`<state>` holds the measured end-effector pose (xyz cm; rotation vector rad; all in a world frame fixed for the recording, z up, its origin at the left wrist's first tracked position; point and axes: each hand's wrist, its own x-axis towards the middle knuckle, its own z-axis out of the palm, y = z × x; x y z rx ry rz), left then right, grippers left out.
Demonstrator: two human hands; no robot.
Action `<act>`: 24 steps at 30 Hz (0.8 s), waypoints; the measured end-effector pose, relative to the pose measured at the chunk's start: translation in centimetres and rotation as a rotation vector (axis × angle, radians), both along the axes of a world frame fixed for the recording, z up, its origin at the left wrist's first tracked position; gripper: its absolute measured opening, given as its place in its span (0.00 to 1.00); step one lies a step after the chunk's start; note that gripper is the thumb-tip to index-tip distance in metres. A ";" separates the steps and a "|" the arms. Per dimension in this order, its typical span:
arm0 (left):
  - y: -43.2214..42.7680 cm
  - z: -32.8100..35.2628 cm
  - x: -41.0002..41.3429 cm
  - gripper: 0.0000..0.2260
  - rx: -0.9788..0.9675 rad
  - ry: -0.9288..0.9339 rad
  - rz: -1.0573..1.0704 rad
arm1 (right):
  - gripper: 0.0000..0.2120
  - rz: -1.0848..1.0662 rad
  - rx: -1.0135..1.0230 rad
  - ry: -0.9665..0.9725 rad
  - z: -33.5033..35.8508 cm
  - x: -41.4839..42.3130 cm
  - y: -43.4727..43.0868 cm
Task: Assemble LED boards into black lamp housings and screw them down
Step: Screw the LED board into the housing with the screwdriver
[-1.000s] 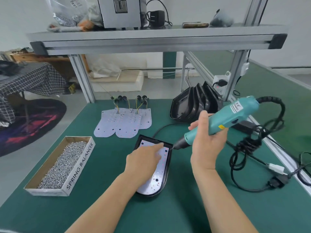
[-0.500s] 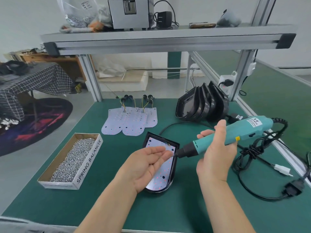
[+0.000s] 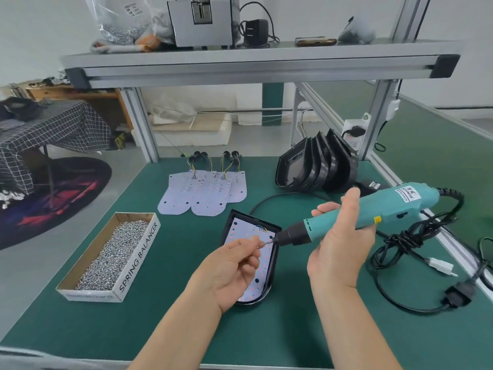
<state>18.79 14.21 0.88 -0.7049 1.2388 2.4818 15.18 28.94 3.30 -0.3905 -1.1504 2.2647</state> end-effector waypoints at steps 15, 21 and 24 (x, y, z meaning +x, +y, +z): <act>0.2 -0.5 0.6 0.06 0.259 -0.010 0.024 | 0.15 -0.045 0.031 0.063 0.2 0.3 0.5; 0.4 -0.5 0.7 0.05 0.225 0.006 0.020 | 0.13 -0.039 0.041 0.081 0.1 0.3 0.5; 0.5 -0.6 0.7 0.05 0.198 0.032 0.027 | 0.11 -0.032 0.065 0.077 0.0 0.3 0.4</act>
